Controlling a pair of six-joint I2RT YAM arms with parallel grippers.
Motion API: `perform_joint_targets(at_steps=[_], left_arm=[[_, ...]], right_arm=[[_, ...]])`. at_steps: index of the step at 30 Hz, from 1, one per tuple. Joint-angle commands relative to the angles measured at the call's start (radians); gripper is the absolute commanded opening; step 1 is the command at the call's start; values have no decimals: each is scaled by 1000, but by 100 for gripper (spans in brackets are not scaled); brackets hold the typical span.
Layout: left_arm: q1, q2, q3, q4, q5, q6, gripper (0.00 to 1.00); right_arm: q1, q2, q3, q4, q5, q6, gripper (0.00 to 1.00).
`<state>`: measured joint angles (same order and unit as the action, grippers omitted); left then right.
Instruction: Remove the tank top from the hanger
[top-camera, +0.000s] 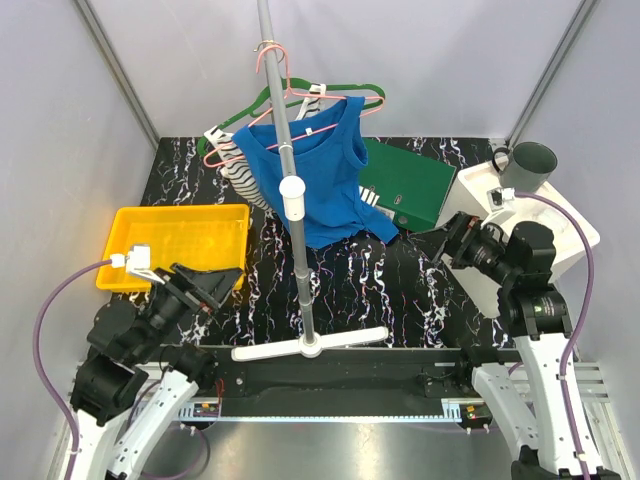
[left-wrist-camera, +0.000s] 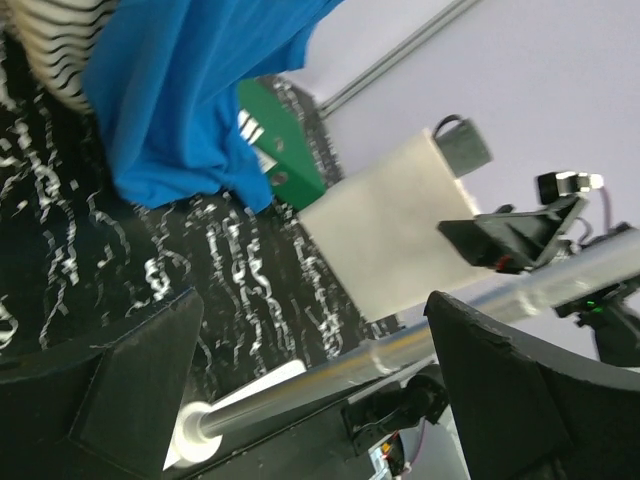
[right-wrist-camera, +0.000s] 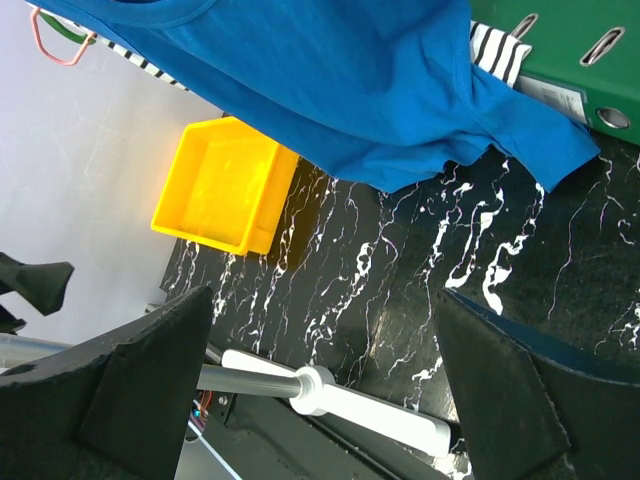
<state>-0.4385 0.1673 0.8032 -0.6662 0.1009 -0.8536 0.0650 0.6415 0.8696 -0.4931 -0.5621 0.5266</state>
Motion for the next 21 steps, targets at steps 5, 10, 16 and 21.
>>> perform_joint_targets(at_steps=[5, 10, 16, 21], left_arm=[[-5, 0, 17, -53, -130, 74, 99], [-5, -23, 51, -70, -190, 131, 99], [-5, -3, 97, -78, -227, 160, 99], [-3, 8, 105, -85, -179, 134, 99]], right_arm=[[-2, 35, 101, -12, -38, -50, 100], [-2, 133, 181, 5, -25, -28, 100], [-4, 230, 328, 33, 2, -79, 100], [-2, 338, 417, 86, 11, -71, 100]])
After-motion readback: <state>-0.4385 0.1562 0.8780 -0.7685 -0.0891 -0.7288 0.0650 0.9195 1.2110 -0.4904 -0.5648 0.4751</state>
